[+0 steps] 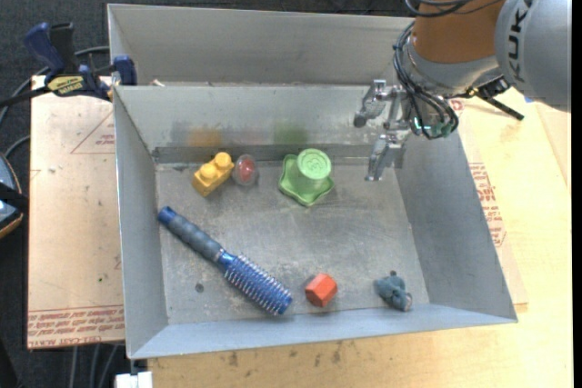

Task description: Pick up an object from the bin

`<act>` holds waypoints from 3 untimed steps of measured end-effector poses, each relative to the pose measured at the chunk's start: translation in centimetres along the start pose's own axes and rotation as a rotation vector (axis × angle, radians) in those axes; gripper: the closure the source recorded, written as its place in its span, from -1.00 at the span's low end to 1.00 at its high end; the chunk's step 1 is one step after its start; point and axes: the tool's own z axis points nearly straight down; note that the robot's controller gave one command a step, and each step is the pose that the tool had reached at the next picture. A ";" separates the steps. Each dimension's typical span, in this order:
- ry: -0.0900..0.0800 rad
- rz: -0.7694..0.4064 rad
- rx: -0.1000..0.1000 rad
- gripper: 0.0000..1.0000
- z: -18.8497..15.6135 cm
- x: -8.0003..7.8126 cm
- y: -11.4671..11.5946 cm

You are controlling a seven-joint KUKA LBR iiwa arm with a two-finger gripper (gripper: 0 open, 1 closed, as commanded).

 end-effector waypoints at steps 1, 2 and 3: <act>-0.011 0.092 0.000 -1.00 13.5 -0.6 7.2; -0.010 0.090 0.000 1.00 13.7 -0.6 7.2; -0.017 -0.057 0.001 1.00 -1.4 0.8 8.2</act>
Offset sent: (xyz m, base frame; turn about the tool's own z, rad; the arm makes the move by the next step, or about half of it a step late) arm 0.0041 0.0770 -0.1475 0.0911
